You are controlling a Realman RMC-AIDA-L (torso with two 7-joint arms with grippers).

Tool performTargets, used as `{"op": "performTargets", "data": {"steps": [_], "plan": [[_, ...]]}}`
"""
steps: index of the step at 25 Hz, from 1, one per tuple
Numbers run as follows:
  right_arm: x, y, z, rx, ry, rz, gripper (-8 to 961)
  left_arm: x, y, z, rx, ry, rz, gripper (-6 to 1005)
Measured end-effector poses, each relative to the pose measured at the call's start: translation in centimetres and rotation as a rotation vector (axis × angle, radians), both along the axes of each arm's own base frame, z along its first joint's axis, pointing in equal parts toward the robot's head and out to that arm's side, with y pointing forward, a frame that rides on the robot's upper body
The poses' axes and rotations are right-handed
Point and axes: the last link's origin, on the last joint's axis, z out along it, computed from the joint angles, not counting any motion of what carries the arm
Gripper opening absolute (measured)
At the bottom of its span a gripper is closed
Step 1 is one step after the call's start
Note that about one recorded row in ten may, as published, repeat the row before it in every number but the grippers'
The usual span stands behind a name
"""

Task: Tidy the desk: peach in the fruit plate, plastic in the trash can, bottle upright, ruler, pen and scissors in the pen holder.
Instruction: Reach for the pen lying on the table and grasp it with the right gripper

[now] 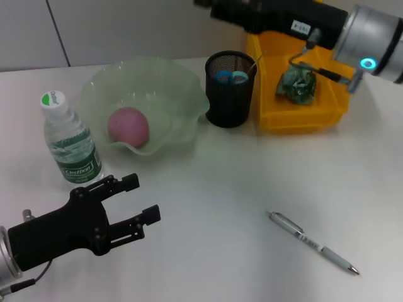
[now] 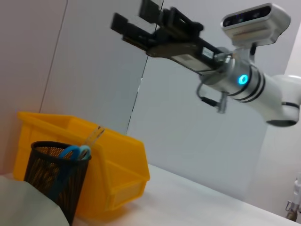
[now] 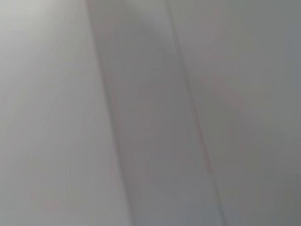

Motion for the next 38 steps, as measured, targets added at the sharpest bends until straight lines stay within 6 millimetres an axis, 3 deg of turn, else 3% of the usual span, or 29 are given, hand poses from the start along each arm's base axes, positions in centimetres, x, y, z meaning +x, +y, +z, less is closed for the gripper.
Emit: {"op": "performTargets", "data": {"steps": [7,16,22,26,31,38], "plan": [[-0.3,-1.9,0.9,-0.295,-0.267,-0.039,716,-0.1,0.0,0.0,0.002,0.008,-0.004,793],[0.2,-3.5,2.9,-0.707,-0.649,-0.269,710,-0.3,-0.8,-0.6,-0.050,0.074,-0.080,793],[0.1,-3.5,2.9,-0.801,-0.830,-0.408,708,-0.3,-1.1,-0.9,-0.057,0.112,-0.141,793],[0.2,-3.5,1.5,-0.858,-0.981,-0.497,707,-0.1,-1.3,-1.2,-0.068,0.135,-0.187,793],[0.0,-4.0,-1.9,-0.871,-1.187,-0.525,706,0.2,-1.1,-1.1,-0.072,0.132,-0.213,793],[0.8,-4.0,-3.9,-0.828,-1.299,-0.531,703,0.2,-0.8,-0.6,-0.068,0.136,-0.221,793]]}}
